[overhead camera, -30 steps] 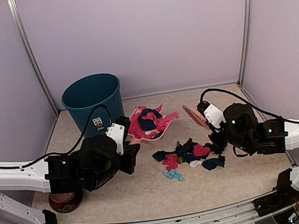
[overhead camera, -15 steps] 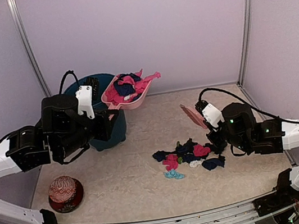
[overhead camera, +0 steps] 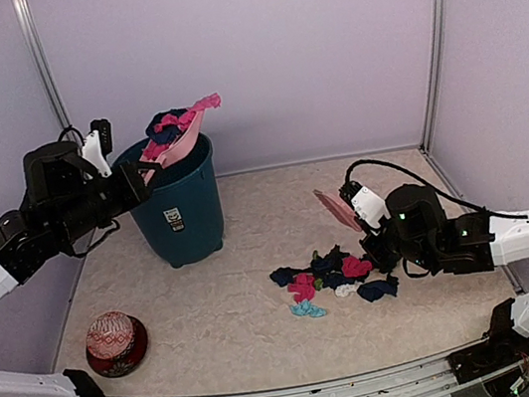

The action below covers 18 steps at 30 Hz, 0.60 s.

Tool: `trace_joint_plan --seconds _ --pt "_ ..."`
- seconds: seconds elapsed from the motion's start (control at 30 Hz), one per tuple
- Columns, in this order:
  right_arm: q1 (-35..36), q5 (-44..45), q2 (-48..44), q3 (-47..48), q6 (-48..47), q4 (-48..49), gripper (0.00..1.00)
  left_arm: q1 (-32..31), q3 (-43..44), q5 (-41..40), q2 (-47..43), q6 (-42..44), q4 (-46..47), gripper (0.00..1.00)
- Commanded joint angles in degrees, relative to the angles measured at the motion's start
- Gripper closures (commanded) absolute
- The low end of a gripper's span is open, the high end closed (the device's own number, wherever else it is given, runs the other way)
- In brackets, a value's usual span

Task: Sweep away the paper scraps from the table

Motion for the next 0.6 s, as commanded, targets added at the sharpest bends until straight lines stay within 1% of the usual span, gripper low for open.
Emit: trace_joint_plan --seconds 0.0,0.13,0.23,0.33,0.47,0.57 --pt "-0.6 -0.5 0.5 0.7 -0.2 2.6 1.00 7.0 -2.3 15.0 -2.0 -7.1 6.7 1.00" --pt "-0.7 -0.5 0.7 0.5 -0.1 2.8 1.00 14.0 -6.0 26.0 -2.3 -14.7 13.3 1.00" --pt "-0.8 -0.5 0.8 0.3 0.1 2.8 1.00 17.3 -9.1 31.8 -2.1 -20.6 18.5 1.00" --pt "-0.8 -0.6 0.8 0.1 0.2 2.9 1.00 19.5 -12.6 35.2 -2.4 -26.8 24.5 1.00" --pt "-0.9 -1.1 1.0 -0.2 0.4 3.5 1.00 21.4 -17.3 37.7 -2.4 -35.2 32.4 1.00" --pt "-0.9 -1.3 1.4 -0.3 0.6 3.5 1.00 22.7 -21.6 39.4 -2.3 -43.5 40.8 1.00"
